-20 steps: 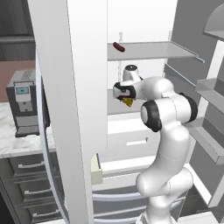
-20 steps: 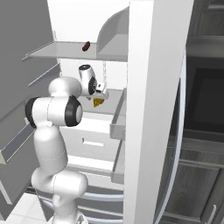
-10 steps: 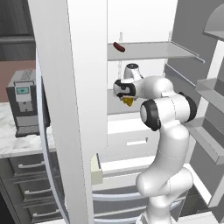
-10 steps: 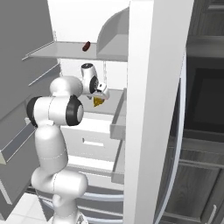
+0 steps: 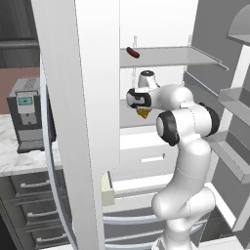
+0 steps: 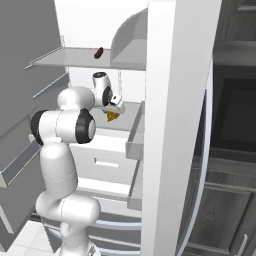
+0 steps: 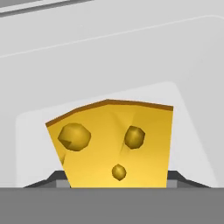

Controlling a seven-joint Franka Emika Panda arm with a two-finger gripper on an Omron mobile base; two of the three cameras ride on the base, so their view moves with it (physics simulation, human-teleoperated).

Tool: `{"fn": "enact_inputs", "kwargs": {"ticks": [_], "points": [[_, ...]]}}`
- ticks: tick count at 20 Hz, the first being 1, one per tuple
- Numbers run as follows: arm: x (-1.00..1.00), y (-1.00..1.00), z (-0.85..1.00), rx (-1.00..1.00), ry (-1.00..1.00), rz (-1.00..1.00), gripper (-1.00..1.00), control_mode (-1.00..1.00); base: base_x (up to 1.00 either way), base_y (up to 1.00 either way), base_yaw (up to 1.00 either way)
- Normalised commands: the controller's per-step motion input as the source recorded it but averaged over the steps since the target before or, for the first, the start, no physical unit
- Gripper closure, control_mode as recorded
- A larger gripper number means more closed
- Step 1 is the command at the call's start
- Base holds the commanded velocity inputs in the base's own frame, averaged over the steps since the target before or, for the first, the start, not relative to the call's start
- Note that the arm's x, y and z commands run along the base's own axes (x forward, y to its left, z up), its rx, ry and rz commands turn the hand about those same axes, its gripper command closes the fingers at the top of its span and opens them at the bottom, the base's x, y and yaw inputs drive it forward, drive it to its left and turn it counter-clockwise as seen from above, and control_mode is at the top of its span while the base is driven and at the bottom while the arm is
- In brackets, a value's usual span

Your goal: Retrieve the sausage and cheese from the fridge and place them on the cutting board on the counter.

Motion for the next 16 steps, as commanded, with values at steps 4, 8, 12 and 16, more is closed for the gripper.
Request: {"fn": "enact_inputs", "kwargs": {"ticks": [4,8,12,16], "points": [[0.0,0.0,0.0,0.0,0.0,0.0,1.0,-1.0,0.0,0.0,0.0],[-0.32,0.0,0.0,0.0,0.0,0.0,1.0,-1.0,0.0,0.0,0.0],[-0.79,-0.05,0.09,0.0,-0.1,0.0,1.0,-1.0,0.0,0.0,0.0],[-1.0,-0.14,0.1,0.0,-0.13,0.0,1.0,-1.0,0.0,0.0,0.0]]}}
